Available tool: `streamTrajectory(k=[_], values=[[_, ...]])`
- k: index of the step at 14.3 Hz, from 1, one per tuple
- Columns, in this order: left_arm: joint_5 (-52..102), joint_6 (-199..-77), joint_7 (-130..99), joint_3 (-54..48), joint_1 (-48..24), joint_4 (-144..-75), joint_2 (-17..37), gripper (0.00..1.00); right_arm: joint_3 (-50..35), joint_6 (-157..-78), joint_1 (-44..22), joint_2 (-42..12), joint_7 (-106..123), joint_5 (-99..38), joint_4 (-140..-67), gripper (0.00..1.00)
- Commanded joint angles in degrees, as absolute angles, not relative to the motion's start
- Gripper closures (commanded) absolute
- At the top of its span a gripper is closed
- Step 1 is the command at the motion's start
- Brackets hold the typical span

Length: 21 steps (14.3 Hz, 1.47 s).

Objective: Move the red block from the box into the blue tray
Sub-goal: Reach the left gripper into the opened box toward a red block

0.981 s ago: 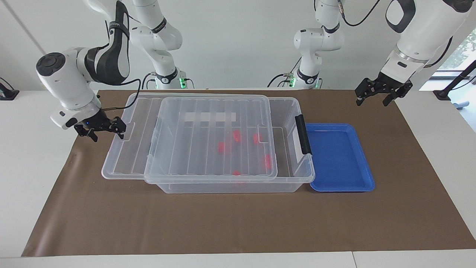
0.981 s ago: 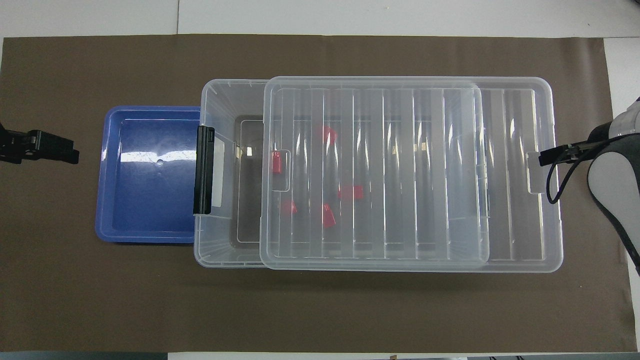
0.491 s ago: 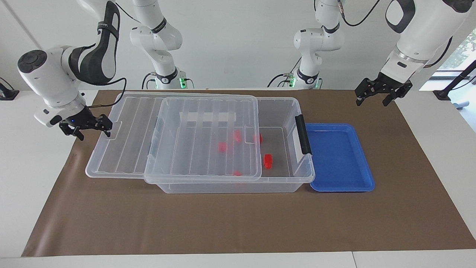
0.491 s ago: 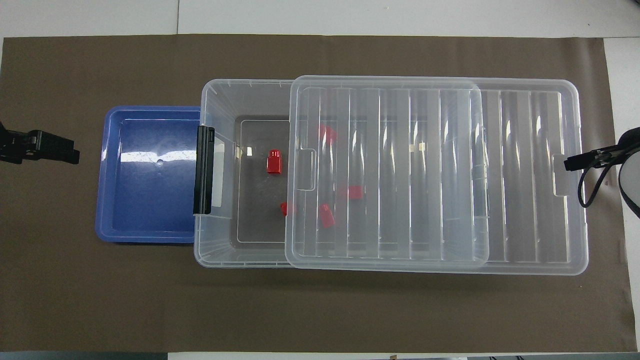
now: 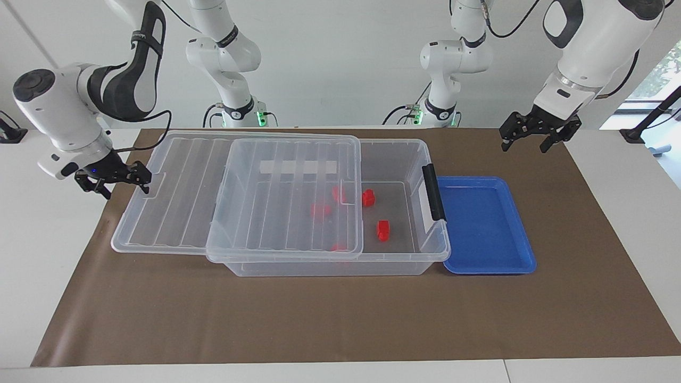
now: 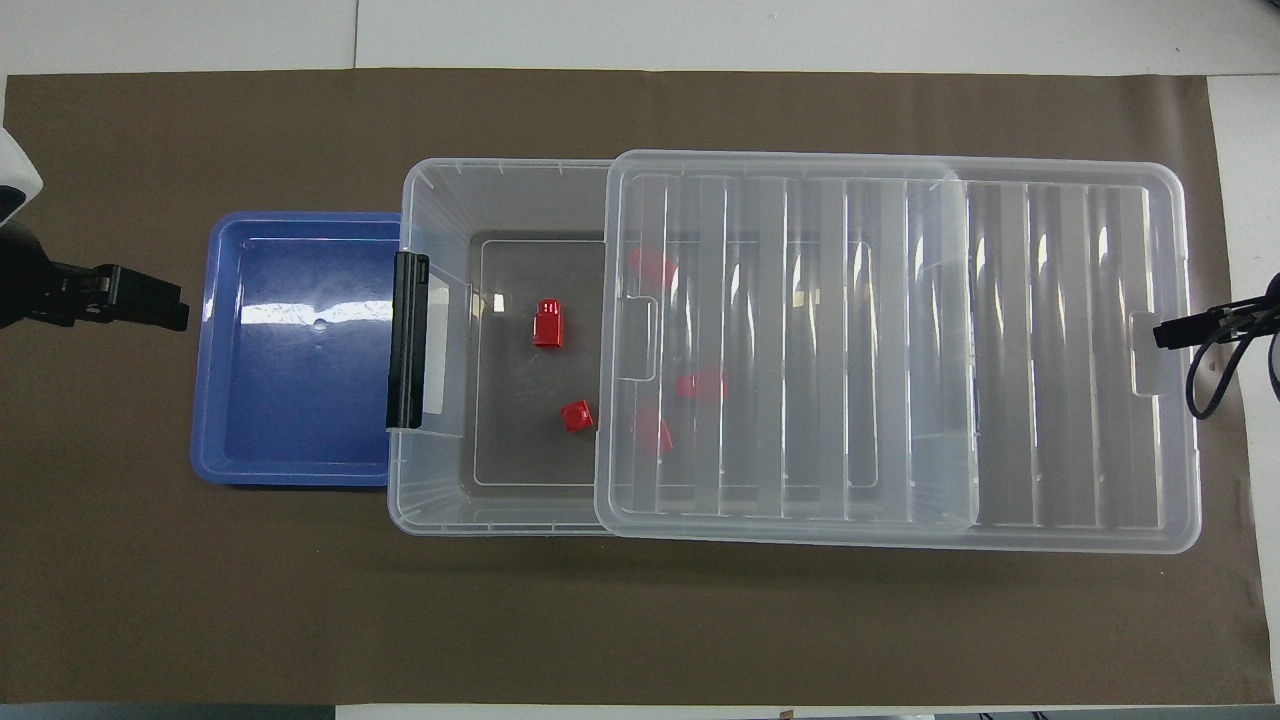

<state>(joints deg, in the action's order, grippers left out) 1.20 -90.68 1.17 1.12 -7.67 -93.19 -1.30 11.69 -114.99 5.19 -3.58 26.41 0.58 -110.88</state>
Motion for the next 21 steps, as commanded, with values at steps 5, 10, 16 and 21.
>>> streamTrajectory(k=[5, 10, 16, 21], values=[[1.4, -97.8, -9.9, 1.3, -19.7, -96.9, -1.8, 0.0, 12.7, -116.2, 6.0, -3.2, 30.8, -0.1, -111.5, 0.0], [1.4, -104.7, -18.1, 1.3, -27.3, -99.6, 0.5, 0.0, 13.1, -116.2, 6.0, -3.3, 32.5, -0.1, -110.9, 0.0], [1.4, -115.0, -23.7, 1.3, -32.0, -101.3, 8.1, 0.0, 13.6, -116.2, 6.0, -3.3, 32.5, -0.1, -110.8, 0.0], [1.4, -121.4, -23.8, 1.3, -32.5, -102.8, 12.9, 0.0, 13.8, -116.2, 6.0, -3.3, 33.2, -0.1, -110.7, 0.0]])
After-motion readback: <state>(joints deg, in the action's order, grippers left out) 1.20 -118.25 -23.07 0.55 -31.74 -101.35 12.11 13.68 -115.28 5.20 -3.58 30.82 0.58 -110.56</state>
